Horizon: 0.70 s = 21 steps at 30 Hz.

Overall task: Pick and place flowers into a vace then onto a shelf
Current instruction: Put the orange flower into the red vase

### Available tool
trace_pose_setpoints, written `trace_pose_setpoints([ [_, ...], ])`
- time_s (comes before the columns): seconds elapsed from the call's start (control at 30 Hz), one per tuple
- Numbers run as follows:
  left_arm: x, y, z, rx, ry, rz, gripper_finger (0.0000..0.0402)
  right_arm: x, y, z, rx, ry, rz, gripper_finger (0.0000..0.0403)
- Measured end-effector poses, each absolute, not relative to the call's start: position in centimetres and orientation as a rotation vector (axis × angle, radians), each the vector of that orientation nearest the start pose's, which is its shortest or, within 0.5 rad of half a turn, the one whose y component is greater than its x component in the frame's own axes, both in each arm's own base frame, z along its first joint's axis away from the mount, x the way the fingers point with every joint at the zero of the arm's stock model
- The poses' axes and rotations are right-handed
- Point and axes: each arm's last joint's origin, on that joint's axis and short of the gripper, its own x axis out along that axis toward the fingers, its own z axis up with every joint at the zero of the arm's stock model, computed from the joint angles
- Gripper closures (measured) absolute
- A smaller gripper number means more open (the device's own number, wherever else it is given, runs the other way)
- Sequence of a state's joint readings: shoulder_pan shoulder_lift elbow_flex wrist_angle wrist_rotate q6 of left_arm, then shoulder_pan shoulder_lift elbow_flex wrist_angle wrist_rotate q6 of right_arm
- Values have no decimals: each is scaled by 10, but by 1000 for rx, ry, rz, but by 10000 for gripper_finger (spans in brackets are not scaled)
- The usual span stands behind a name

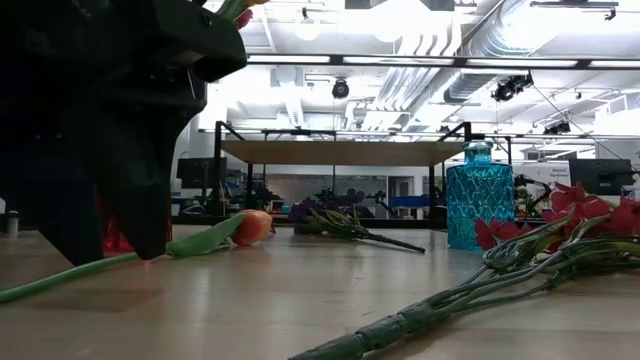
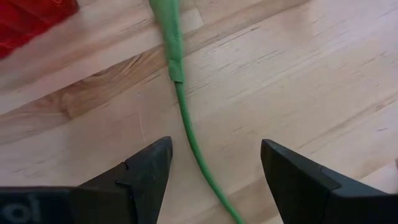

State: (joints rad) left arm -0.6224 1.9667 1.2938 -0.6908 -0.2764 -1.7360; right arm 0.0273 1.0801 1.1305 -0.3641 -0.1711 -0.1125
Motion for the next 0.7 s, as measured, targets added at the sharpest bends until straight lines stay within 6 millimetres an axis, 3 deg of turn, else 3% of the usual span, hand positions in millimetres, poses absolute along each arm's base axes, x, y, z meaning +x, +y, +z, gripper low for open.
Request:
trace_pose_setpoints([
  [0.7, 302, -207, 146, -963, 1057, 864, 119, 228, 11, 378, -89, 308, 214, 402],
])
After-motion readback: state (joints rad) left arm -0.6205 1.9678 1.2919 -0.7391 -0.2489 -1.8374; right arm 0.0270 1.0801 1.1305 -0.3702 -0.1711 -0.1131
